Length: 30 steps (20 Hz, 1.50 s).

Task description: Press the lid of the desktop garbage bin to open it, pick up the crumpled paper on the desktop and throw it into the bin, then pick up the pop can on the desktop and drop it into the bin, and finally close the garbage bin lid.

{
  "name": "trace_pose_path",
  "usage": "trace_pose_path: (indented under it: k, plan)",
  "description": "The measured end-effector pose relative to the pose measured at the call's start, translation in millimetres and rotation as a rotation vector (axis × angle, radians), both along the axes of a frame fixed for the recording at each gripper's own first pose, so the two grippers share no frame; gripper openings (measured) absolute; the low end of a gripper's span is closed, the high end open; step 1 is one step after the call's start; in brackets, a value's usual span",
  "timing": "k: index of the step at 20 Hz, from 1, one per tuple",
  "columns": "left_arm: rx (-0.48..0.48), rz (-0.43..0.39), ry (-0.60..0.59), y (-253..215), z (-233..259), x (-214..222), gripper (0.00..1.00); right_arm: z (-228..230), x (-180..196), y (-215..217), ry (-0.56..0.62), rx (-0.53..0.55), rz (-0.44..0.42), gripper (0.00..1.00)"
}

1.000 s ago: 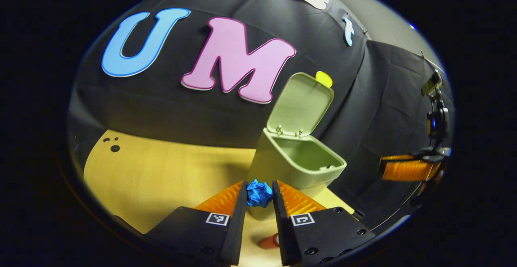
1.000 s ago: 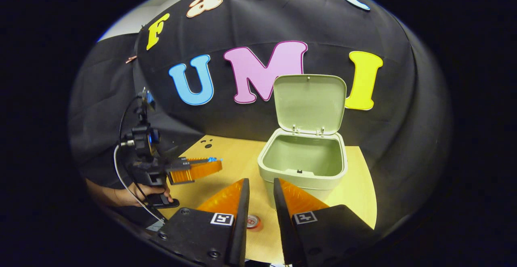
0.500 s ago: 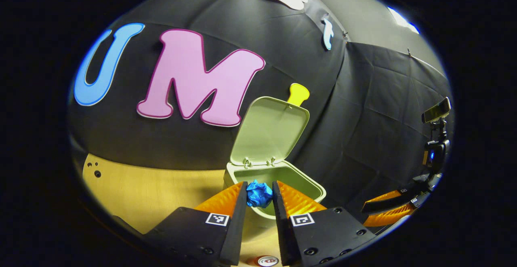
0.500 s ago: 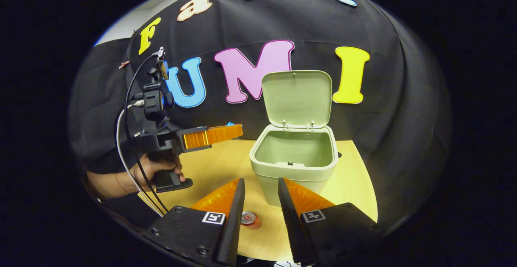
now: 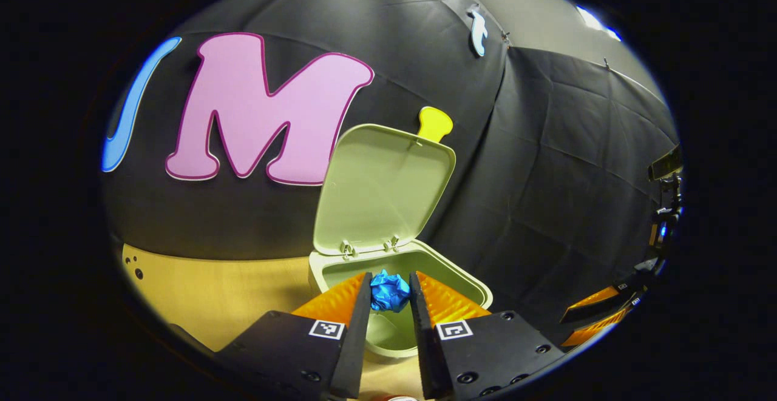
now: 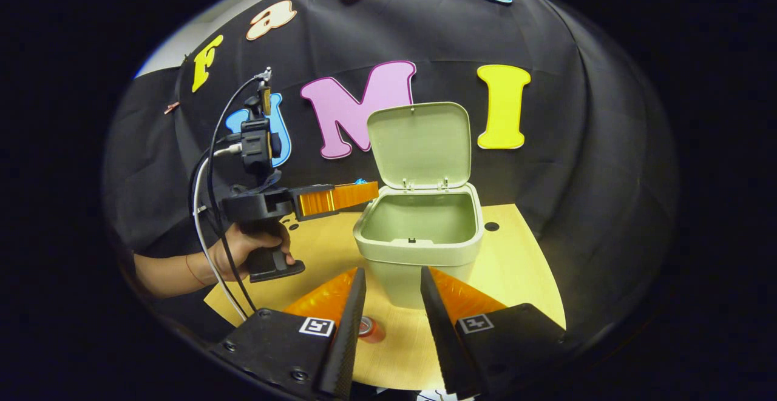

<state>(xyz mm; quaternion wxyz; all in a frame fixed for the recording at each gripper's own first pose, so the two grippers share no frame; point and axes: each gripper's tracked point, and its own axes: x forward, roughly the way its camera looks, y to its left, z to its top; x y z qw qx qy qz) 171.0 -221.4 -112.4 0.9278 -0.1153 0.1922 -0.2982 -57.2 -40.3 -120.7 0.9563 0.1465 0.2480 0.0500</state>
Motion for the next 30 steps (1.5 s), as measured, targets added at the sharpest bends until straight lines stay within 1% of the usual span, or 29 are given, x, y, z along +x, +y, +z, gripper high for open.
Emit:
trace_pose_path:
  k: [1, 7, 9, 11, 12, 14, 15, 17, 18, 19, 21, 23, 26, 28, 30]
  plan:
    - [0.001, 0.001, 0.005, -3, -3, 2, 0.41, -1, -1, -2, 0.002, 0.002, -0.008, 0.62]
    - [0.037, -0.018, 0.036, -17, -27, 10, 0.44, -6, -9, -14, 0.019, 0.016, -0.046, 0.66]
    - [0.049, -0.015, 0.042, -18, -33, 11, 0.46, -6, -11, -17, 0.022, 0.016, -0.058, 0.66]
    - [0.065, -0.013, 0.04, -18, -38, 12, 0.53, -7, -14, -21, 0.026, 0.012, -0.067, 0.66]
    - [0.073, -0.016, 0.04, -19, -41, 12, 0.59, -7, -16, -23, 0.028, 0.012, -0.071, 0.66]
    - [0.078, -0.019, 0.032, -20, -42, 11, 0.65, -6, -18, -25, 0.028, 0.014, -0.08, 0.66]
    - [0.075, -0.016, 0.024, -19, -39, 10, 0.66, -4, -19, -26, 0.027, 0.014, -0.083, 0.66]
    - [0.071, 0.003, -0.013, -15, -33, 10, 0.78, -3, -19, -27, 0.024, 0.014, -0.087, 0.67]
    - [0.068, 0.009, -0.033, -12, -29, 7, 0.89, -4, -20, -26, 0.025, 0.013, -0.086, 0.67]
    - [0.061, 0.012, -0.048, -10, -24, 5, 0.95, -4, -20, -25, 0.028, 0.013, -0.083, 0.71]
    - [0.05, 0.025, -0.074, -2, -13, 0, 0.96, -3, -21, -21, 0.03, 0.019, -0.071, 0.76]
    - [0.03, 0.062, -0.098, 12, -2, -6, 0.96, -4, -21, -15, 0.032, 0.018, -0.052, 0.77]
    - [-0.034, 0.112, -0.141, 32, 22, -23, 0.96, -8, -20, -4, 0.04, 0.015, -0.012, 0.82]
    - [-0.041, 0.133, -0.153, 47, 30, -36, 0.95, -14, -20, 8, 0.052, 0.018, 0.022, 0.83]
    - [-0.034, 0.149, -0.141, 60, 29, -50, 0.96, -23, -20, 21, 0.066, 0.012, 0.06, 0.86]
